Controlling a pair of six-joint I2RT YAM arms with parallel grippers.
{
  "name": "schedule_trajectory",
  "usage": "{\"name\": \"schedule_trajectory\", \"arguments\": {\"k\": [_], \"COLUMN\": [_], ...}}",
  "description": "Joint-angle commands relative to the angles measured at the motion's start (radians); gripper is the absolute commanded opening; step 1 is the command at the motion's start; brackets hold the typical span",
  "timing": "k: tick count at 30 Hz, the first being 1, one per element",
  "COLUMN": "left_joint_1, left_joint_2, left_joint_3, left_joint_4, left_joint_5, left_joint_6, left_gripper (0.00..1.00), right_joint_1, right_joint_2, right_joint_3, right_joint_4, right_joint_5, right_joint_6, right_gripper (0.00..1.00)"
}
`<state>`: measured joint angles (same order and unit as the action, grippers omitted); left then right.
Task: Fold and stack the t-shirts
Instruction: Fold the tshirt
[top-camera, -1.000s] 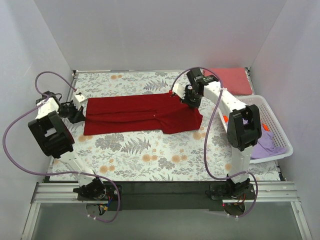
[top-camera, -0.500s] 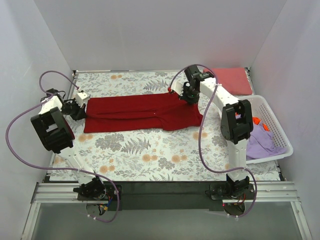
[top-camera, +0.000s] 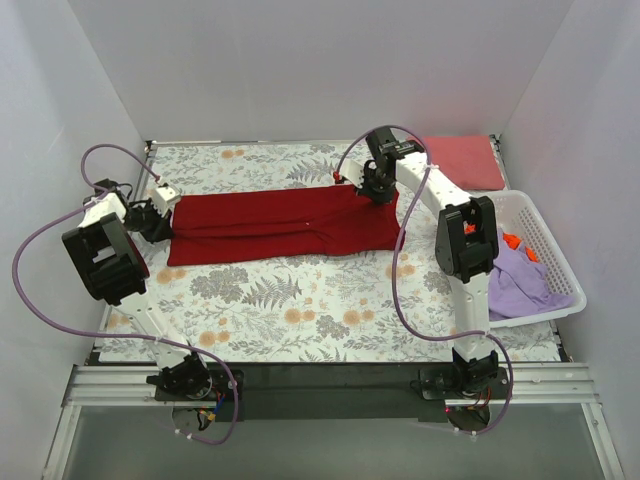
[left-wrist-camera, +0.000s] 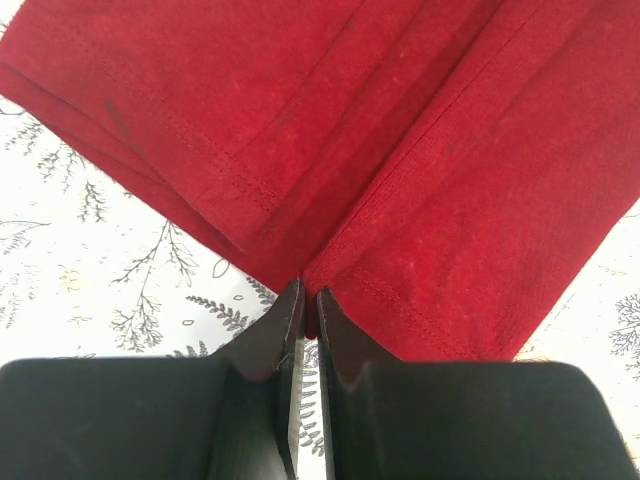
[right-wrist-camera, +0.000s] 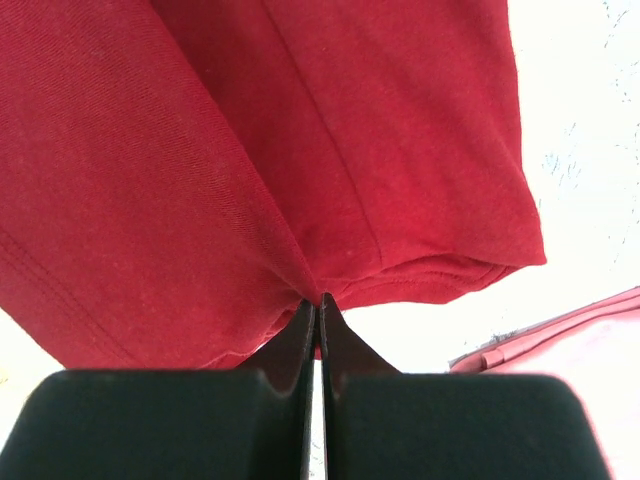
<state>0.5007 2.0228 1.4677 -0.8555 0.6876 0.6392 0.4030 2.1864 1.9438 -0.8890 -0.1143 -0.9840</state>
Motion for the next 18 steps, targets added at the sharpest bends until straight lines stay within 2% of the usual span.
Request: {"name": "schedule_trajectory", "arguments": {"k": [1,13,14,16,17,18], "left_joint_1": [-0.001,-0.002,-0.002,-0.001,0.001,0.004], "left_joint_2": [-0.018,-0.010,-0.012,-0.009,-0.006,0.002], "left_joint_3": [-0.010,-0.024,-0.023,0.008,0.023,0.048], "left_joint_4": [0.023,0.041,0.045,0.042,0.033,-0.008], "left_joint_5": [-0.002,-0.017,-0.017,-0.014,-0.008,0.007], "left_joint_6": [0.007,-0.019,-0.035,-0.100,-0.124,-0.150], "left_gripper": [0.00,0.00,0.07,0.18,0.25,0.28], "right_joint_1": [-0.009,-0.009,-0.007,-0.007,-0.010,-0.018], "right_joint_2": [0.018,0.062,0.065,0.069,0.067,0.062], "right_joint_3": [0.053,0.101,0.109,0.133,0.144,0.150], "right_joint_4": [-0.010,-0.008,-0.008,-0.010,-0.011,-0.011], "right_joint_5": [0.011,0.016,0.021,0.028,0.027,0.024], "right_joint_6": [-0.064,-0.062,-0.044,-0.024,0.016,0.037], "right_gripper": [0.01,0.01,0.02,0.14,0.28,0.34]}}
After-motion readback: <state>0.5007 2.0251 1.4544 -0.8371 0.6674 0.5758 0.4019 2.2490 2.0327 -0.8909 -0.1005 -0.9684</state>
